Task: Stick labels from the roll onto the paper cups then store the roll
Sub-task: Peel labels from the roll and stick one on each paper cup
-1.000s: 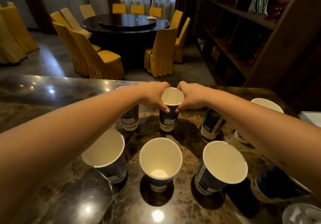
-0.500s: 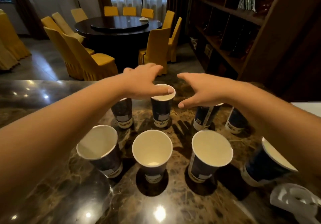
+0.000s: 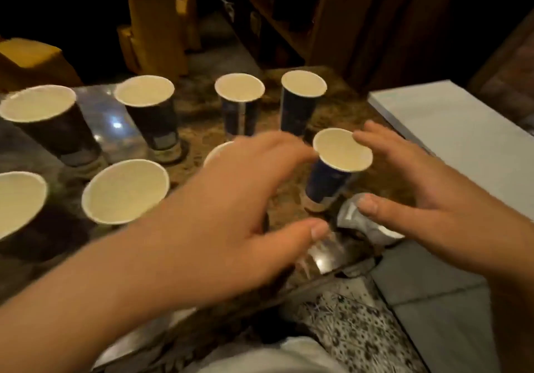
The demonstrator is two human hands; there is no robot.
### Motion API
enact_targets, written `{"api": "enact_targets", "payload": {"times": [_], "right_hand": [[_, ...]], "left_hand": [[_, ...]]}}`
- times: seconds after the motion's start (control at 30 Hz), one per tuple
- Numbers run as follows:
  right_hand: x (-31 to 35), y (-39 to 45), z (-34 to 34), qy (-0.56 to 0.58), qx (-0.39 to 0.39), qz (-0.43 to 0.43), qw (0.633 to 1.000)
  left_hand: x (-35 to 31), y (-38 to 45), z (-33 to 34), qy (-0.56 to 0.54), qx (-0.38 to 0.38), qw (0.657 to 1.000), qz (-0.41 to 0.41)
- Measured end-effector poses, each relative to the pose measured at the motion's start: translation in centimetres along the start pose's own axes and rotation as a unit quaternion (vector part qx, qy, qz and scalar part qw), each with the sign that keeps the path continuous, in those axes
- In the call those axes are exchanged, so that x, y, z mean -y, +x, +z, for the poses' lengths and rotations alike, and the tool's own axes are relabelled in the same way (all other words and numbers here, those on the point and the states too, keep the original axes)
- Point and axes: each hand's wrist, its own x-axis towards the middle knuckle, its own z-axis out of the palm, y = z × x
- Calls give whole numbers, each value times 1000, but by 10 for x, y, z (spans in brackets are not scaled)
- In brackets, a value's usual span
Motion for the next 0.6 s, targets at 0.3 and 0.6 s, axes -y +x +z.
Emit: {"api": "enact_targets", "payload": {"times": [0.3, 0.6], "right_hand": [[-109, -39, 38, -54, -52, 103, 992], [-178, -1, 49, -140, 17, -31, 990]], "left_hand": [[-18, 58, 148, -70, 100, 992, -35], [-12, 102, 229, -38, 24, 987, -151]]}}
